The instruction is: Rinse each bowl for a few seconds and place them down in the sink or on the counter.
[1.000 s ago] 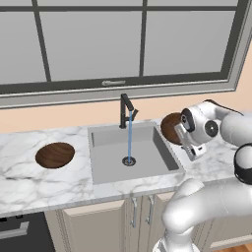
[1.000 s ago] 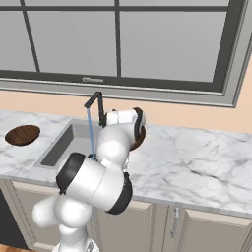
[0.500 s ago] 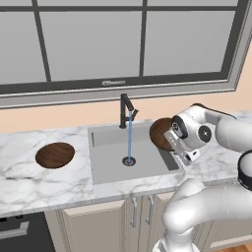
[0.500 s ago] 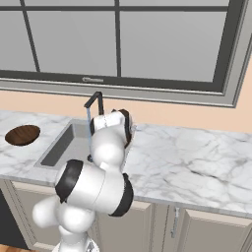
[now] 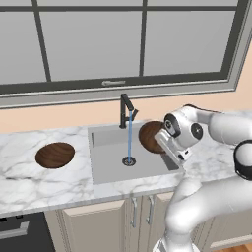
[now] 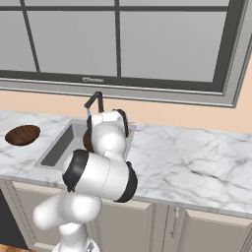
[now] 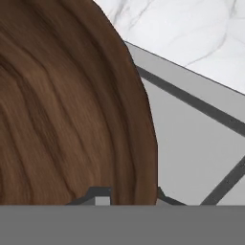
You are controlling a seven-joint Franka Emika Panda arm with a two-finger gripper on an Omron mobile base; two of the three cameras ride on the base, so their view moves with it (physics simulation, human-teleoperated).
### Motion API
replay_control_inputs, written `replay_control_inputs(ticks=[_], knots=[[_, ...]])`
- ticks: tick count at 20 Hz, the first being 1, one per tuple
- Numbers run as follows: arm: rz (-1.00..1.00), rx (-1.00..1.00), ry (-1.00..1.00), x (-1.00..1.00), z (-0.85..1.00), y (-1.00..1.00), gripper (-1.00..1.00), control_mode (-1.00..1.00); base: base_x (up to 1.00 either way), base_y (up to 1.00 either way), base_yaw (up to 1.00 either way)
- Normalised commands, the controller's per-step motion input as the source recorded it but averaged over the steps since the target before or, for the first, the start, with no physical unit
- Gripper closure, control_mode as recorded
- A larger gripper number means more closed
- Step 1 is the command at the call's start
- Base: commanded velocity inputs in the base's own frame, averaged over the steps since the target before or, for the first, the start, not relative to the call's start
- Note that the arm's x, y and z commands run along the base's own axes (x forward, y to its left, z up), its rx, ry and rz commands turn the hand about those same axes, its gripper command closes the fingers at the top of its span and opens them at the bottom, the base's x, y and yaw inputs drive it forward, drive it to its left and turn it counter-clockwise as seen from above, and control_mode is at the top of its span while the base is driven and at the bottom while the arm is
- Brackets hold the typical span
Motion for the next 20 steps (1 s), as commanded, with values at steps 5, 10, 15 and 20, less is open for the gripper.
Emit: replay_control_inputs(ticks=[5, 10, 15, 20], knots=[[0.06, -0.09, 0.31, 0.5, 0.21, 0.11, 1.0, -1.0, 0.0, 0.0, 0.0], [0.02, -0.13, 0.31, 0.63, 0.2, 0.09, 1.0, -1.0, 0.0, 0.0, 0.0], [0.01, -0.08, 0.32, 0.77, 0.13, 0.02, 1.0, -1.0, 0.0, 0.0, 0.0], [0.02, -0.02, 0.32, 0.79, 0.02, 0.01, 1.0, -1.0, 0.0, 0.0, 0.0]])
